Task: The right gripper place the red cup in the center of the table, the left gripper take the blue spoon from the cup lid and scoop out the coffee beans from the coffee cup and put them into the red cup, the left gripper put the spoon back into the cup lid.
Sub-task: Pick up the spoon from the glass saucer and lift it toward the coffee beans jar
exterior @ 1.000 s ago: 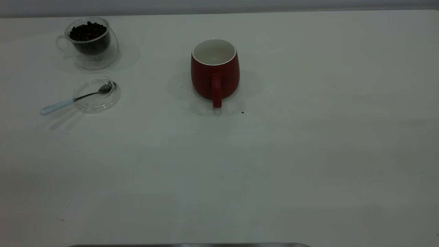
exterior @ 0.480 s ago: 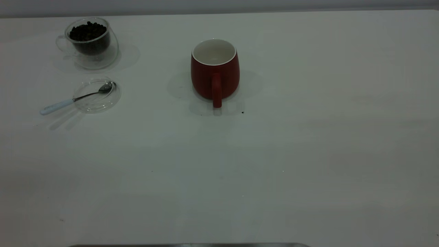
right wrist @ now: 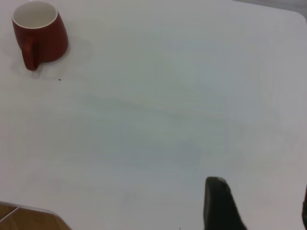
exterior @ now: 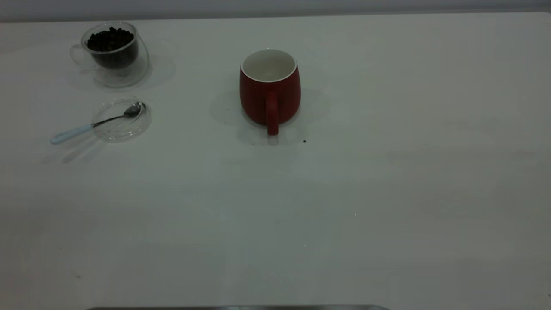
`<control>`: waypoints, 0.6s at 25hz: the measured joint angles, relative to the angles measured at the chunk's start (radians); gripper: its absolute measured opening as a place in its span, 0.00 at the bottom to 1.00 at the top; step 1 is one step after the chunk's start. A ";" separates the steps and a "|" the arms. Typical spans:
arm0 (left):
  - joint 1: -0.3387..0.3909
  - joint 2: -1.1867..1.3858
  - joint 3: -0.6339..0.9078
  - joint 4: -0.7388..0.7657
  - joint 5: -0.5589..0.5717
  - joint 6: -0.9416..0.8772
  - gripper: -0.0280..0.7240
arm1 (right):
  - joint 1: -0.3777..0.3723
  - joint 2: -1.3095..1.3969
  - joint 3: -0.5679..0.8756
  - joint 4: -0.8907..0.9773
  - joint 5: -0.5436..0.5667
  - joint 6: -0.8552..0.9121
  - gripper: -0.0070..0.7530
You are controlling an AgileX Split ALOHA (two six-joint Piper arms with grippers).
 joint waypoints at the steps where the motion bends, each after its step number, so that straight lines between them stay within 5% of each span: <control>1: 0.000 0.035 -0.027 0.000 0.010 -0.029 0.53 | 0.000 0.000 0.000 0.000 0.000 0.000 0.59; 8: 0.000 0.381 -0.163 0.083 0.016 -0.120 0.53 | 0.000 -0.001 0.000 0.000 0.000 0.002 0.59; 15: 0.000 0.734 -0.167 0.333 -0.054 -0.255 0.52 | 0.000 -0.001 0.000 -0.001 0.000 0.002 0.59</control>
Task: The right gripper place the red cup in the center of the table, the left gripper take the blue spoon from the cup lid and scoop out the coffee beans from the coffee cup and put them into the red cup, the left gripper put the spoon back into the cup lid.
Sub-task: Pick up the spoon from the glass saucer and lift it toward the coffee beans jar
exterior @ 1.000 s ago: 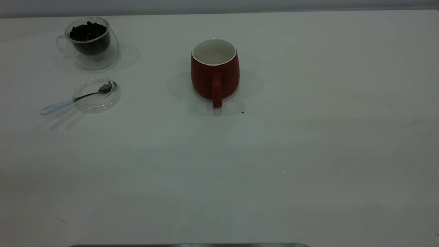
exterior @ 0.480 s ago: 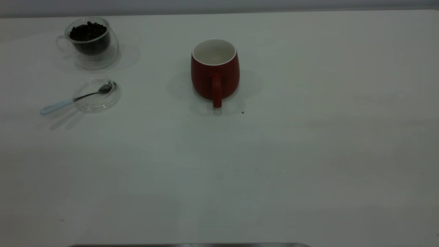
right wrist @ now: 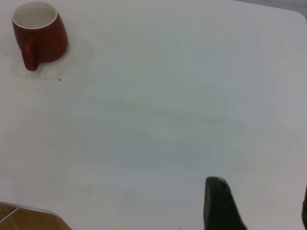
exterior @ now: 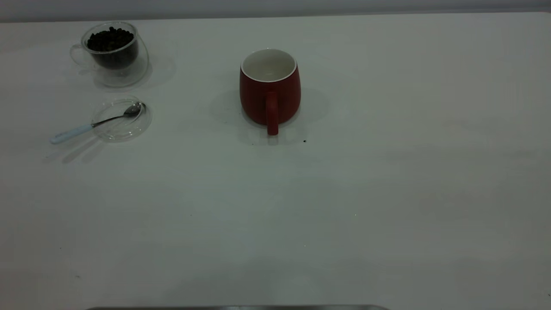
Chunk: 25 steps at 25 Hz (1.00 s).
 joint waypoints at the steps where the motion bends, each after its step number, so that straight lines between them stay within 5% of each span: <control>1: 0.000 0.048 0.000 0.030 -0.007 -0.002 0.51 | 0.000 0.000 0.000 0.000 0.000 0.000 0.59; 8: 0.031 0.386 0.000 0.179 -0.126 -0.056 0.40 | 0.000 0.000 0.000 0.000 0.000 0.000 0.59; 14: 0.201 0.540 -0.003 0.093 -0.300 -0.086 0.37 | 0.000 0.000 0.000 0.000 0.000 0.001 0.59; 20: 0.482 0.707 -0.096 -0.371 -0.336 0.223 0.37 | 0.000 0.000 0.000 0.000 0.000 0.001 0.59; 25: 0.653 0.869 -0.146 -0.959 -0.176 0.763 0.37 | 0.000 0.000 0.000 0.000 0.000 0.001 0.59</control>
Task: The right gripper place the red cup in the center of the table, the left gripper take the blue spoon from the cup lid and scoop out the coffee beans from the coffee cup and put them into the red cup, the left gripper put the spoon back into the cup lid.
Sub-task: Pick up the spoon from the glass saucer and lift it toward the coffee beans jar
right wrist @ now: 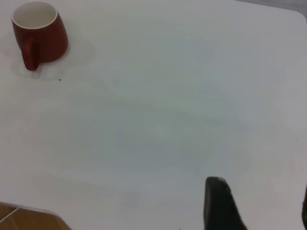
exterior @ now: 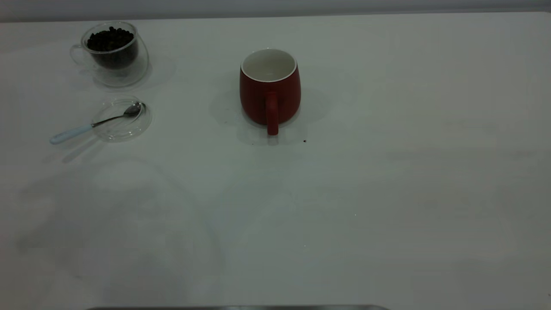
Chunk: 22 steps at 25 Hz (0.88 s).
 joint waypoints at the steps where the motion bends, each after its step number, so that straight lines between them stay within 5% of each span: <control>1: 0.018 0.024 0.010 -0.070 0.030 0.082 0.37 | 0.000 0.000 0.000 0.000 0.000 0.000 0.59; 5: 0.034 0.103 0.082 -0.215 0.038 0.322 0.37 | 0.000 0.000 0.000 0.000 0.000 0.000 0.59; 15: 0.043 0.182 0.211 -0.239 -0.367 0.454 0.37 | 0.000 0.000 0.000 0.000 0.000 0.000 0.59; 22: 0.043 0.296 0.212 -0.392 -0.408 0.612 0.45 | 0.000 0.000 0.000 0.000 0.000 0.000 0.59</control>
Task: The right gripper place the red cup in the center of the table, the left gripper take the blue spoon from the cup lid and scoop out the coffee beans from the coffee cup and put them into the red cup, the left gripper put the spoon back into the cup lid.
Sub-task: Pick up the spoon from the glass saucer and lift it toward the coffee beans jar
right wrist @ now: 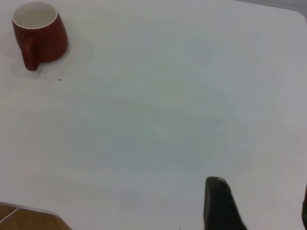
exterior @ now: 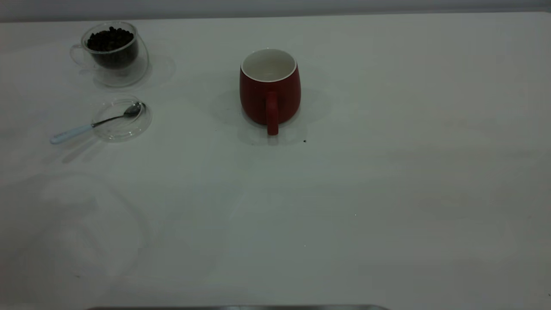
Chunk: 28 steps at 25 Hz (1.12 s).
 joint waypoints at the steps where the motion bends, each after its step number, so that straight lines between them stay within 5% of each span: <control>1: 0.000 0.030 0.000 -0.043 0.007 0.023 0.49 | 0.000 0.000 0.000 0.000 0.000 0.000 0.59; 6: 0.000 0.192 -0.002 -0.290 0.072 0.198 0.64 | 0.000 0.000 0.000 0.000 0.000 0.000 0.59; 13: 0.000 0.326 -0.008 -0.580 0.294 0.547 0.66 | 0.000 0.000 0.000 0.000 0.000 0.000 0.59; 28: -0.001 0.344 -0.008 -0.638 0.329 0.615 0.66 | 0.000 0.000 0.000 0.000 0.000 0.000 0.59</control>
